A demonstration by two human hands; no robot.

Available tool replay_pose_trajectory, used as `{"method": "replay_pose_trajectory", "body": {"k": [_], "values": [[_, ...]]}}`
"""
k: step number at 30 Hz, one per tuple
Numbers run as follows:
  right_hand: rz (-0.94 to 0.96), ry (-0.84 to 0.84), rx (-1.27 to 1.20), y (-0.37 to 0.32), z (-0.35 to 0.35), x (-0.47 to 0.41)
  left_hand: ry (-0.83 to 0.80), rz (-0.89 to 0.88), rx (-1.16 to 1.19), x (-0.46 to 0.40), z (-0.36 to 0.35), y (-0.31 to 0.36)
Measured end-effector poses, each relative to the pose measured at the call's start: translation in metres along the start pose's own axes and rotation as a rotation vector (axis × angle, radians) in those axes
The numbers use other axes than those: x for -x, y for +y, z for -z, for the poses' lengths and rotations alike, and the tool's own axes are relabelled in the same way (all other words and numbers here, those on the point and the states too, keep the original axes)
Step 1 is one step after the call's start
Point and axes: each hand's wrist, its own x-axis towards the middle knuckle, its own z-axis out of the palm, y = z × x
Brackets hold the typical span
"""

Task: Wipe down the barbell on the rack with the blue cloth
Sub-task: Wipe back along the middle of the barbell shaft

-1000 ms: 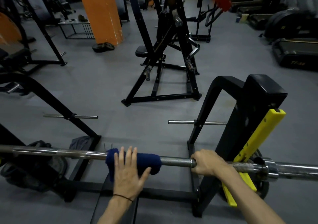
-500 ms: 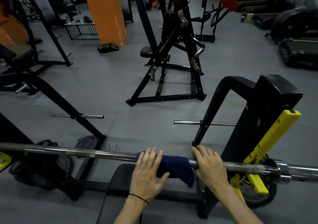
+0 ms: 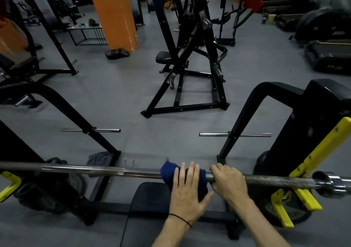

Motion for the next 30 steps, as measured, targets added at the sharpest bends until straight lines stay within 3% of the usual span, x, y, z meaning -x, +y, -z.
{"method": "replay_pose_trajectory", "body": {"k": [3, 6, 9, 12, 13, 17, 21, 27, 28, 30], "values": [[-0.018, 0.031, 0.011, 0.003, 0.003, 0.002, 0.036, -0.050, -0.002, 0.013, 0.009, -0.050], [-0.019, 0.049, 0.012, 0.000, 0.002, 0.001, 0.083, 0.048, -0.031, 0.033, 0.024, -0.123], [-0.011, 0.070, 0.020, 0.000, 0.000, 0.001, 0.101, 0.242, -0.094, 0.043, 0.035, -0.163], [0.006, 0.082, 0.017, -0.002, -0.004, 0.000, 0.148, 0.479, -0.042, 0.025, 0.027, -0.133], [0.032, 0.075, 0.008, -0.007, -0.006, -0.002, 0.141, 0.466, -0.009, 0.020, 0.023, -0.112], [0.142, 0.029, -0.029, -0.045, -0.009, -0.019, 0.084, 0.135, 0.008, 0.010, -0.001, -0.029], [0.102, -0.008, -0.008, -0.050, -0.010, -0.026, 0.052, -0.025, 0.015, 0.019, 0.010, -0.056], [0.135, -0.101, 0.097, -0.048, -0.005, -0.032, 0.104, 0.162, -0.081, 0.048, 0.041, -0.184], [0.126, -0.166, 0.109, -0.050, 0.003, -0.037, 0.108, 0.194, -0.102, 0.049, 0.042, -0.193], [0.076, -0.462, 0.010, -0.046, 0.011, -0.052, 0.124, 0.305, -0.123, 0.040, 0.039, -0.185]]}}
